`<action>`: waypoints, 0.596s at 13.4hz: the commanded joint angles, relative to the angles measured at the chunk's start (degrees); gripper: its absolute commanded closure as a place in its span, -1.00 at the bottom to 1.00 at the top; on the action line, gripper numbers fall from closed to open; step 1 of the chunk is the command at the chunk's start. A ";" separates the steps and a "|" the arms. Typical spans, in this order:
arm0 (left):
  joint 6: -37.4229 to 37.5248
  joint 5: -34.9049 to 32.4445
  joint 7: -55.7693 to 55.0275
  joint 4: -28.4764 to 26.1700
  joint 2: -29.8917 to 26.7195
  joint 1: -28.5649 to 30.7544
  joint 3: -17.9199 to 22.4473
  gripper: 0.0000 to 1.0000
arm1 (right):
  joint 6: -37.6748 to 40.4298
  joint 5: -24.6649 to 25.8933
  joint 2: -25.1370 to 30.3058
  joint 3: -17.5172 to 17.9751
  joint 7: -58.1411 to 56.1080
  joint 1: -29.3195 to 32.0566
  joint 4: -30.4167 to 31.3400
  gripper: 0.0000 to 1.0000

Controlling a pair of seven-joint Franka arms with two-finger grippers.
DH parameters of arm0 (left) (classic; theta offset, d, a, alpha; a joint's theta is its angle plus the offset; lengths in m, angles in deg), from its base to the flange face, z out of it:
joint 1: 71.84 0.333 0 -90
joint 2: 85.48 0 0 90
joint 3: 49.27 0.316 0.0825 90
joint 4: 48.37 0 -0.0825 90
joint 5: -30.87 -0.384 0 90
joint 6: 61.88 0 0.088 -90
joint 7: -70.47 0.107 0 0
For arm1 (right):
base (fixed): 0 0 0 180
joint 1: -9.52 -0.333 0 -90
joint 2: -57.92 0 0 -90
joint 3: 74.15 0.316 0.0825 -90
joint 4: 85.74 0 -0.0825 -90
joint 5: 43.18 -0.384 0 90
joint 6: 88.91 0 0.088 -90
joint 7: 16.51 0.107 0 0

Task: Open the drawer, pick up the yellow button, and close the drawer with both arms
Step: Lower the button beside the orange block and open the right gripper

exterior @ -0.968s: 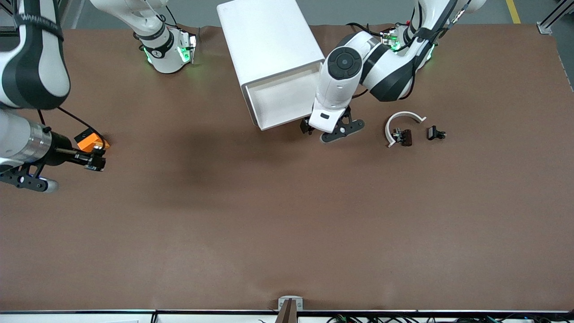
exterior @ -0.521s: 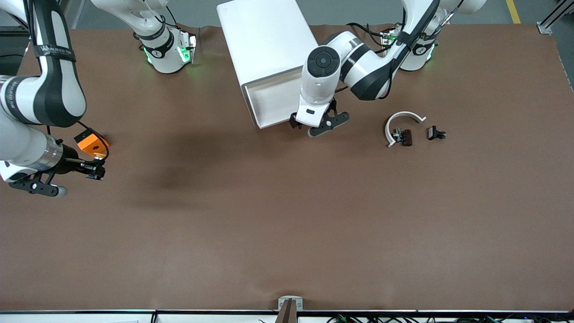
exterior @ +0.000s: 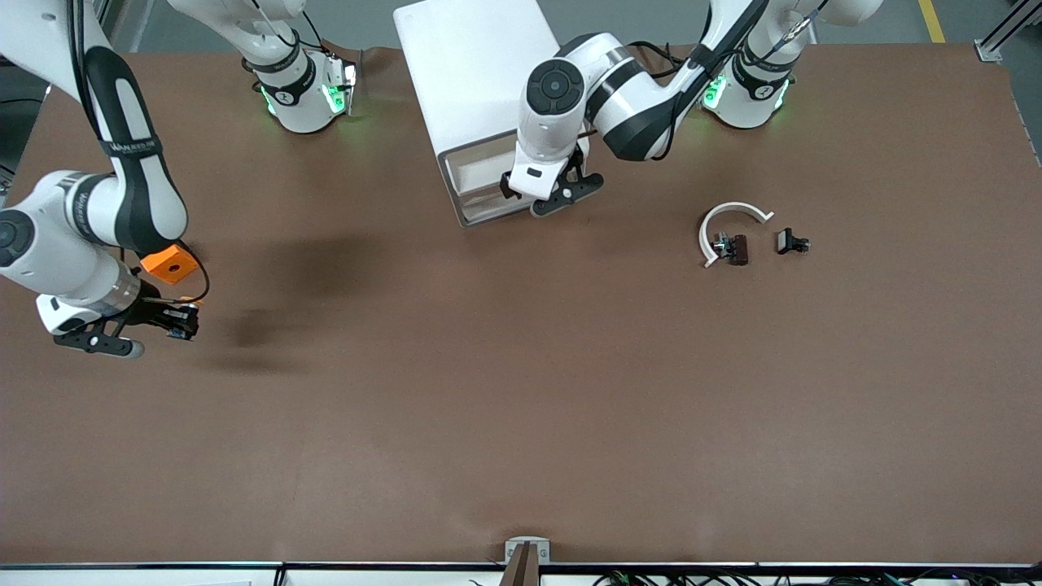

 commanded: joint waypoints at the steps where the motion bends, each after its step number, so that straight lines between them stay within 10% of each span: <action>1: 1.17 3.19 -1.11 -0.15 0.19 -0.15 -2.15 -1.00 | -4.74 0.85 -2.89 1.21 -1.13 1.71 1.24 1.00; 8: 1.09 4.33 -2.07 0.20 1.68 -1.65 -3.21 -1.00 | -10.46 0.14 -8.00 1.30 -1.39 2.15 0.98 1.00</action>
